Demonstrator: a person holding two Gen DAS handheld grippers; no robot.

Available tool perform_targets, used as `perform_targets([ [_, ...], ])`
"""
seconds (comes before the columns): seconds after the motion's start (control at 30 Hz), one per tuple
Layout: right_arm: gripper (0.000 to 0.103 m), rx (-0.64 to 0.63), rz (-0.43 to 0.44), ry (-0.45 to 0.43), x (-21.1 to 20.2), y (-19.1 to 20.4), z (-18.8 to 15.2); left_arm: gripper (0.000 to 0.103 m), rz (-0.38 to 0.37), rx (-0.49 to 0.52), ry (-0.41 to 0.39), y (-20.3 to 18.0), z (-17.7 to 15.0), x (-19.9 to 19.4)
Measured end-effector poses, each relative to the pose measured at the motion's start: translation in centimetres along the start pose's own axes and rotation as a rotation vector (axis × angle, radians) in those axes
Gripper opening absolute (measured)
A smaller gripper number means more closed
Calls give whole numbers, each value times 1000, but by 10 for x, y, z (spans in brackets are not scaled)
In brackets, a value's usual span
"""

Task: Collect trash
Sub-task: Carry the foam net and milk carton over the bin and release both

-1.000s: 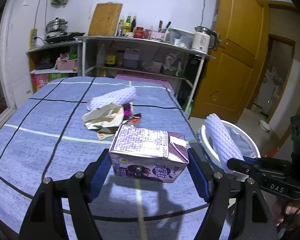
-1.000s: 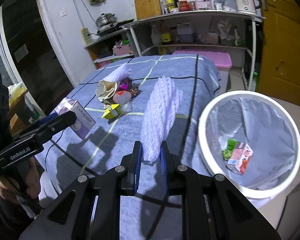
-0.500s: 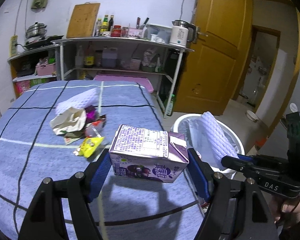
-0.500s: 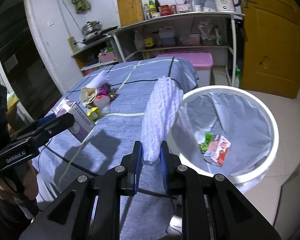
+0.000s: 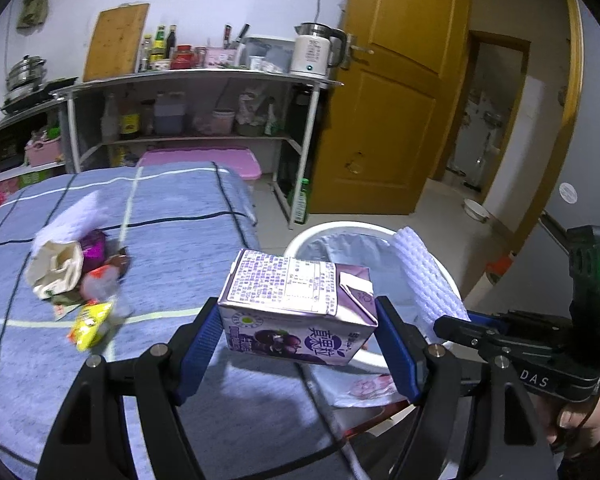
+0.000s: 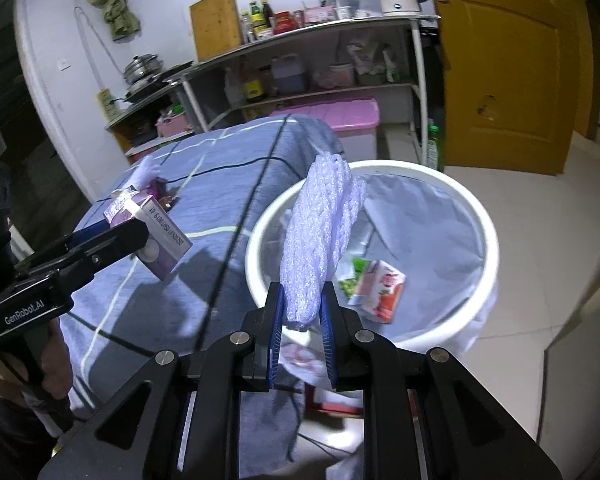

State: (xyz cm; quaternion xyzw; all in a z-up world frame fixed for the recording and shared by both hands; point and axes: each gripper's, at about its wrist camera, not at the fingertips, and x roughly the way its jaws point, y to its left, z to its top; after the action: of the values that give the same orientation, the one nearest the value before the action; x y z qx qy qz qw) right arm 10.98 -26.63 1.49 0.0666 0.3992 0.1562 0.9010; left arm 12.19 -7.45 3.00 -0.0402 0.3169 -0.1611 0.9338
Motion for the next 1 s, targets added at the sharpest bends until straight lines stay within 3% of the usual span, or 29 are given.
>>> perform_targets([
  [0.73, 19, 83, -77, 69, 27, -57, 2, 77, -103, 76, 100, -40, 8, 73],
  [1.0, 24, 95, -91, 84, 30, -63, 1, 77, -116, 74, 135, -40, 4, 85],
])
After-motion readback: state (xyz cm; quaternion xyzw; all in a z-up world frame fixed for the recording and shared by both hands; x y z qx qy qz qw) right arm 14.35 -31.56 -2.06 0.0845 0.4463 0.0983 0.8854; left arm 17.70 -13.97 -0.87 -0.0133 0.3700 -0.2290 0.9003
